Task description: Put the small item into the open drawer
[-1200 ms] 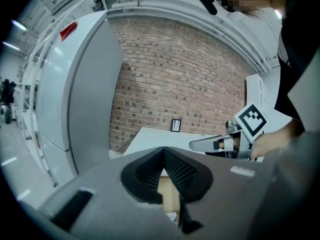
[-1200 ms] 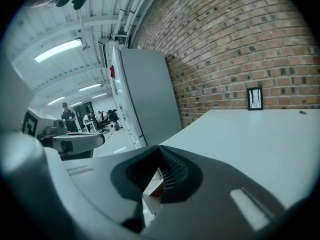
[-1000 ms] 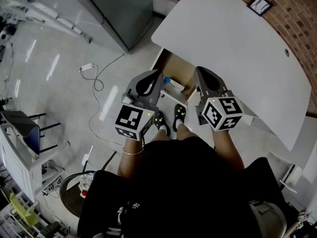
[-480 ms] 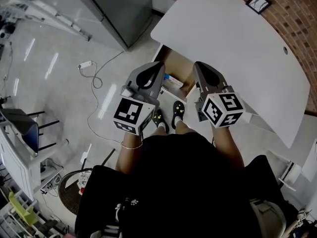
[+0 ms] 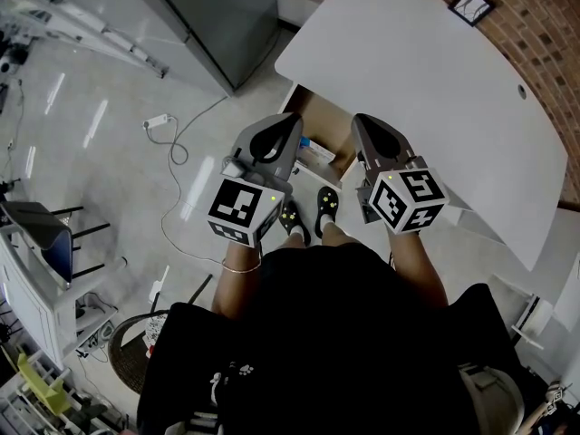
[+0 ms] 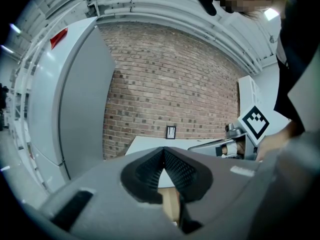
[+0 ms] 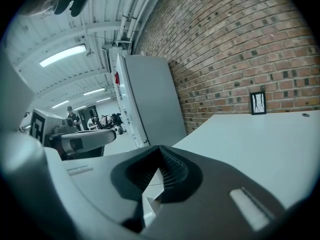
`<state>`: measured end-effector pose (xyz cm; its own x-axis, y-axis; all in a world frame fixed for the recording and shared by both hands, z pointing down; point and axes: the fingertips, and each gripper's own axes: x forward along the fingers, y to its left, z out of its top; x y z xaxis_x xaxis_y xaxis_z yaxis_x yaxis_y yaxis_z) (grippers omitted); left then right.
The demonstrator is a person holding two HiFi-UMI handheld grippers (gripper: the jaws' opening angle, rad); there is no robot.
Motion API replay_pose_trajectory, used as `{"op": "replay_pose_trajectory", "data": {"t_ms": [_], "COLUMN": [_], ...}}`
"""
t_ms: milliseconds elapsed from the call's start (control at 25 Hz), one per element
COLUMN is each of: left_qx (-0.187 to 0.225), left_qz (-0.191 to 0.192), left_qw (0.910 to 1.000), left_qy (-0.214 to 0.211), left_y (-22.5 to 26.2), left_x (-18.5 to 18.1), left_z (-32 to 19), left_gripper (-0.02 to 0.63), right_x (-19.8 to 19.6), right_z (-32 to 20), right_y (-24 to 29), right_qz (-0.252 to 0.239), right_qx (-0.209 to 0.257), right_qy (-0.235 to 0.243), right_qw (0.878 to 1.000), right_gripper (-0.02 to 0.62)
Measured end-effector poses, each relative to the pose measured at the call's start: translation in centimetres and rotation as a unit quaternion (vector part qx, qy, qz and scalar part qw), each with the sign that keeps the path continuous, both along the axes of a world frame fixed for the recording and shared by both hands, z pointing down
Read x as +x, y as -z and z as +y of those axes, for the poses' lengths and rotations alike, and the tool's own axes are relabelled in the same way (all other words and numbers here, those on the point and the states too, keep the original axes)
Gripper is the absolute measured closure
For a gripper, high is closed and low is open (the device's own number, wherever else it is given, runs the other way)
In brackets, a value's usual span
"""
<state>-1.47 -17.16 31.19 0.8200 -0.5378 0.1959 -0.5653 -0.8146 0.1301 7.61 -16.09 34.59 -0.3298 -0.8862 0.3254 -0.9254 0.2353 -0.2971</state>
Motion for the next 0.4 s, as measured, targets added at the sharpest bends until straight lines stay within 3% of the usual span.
{"op": "replay_pose_trajectory", "data": {"t_ms": [400], "left_qx": [0.002], "left_qz": [0.0], "left_qw": [1.0], "left_qy": [-0.004], "left_y": [-0.06], "left_x": [0.65], "left_z": [0.19], "left_gripper": [0.615], "right_x": [0.31], "right_z": [0.31], "right_y": [-0.2], "right_qz": [-0.002], "right_qx": [-0.003], "right_qy": [0.003], "right_qw": [1.0], "right_gripper": [0.584]}}
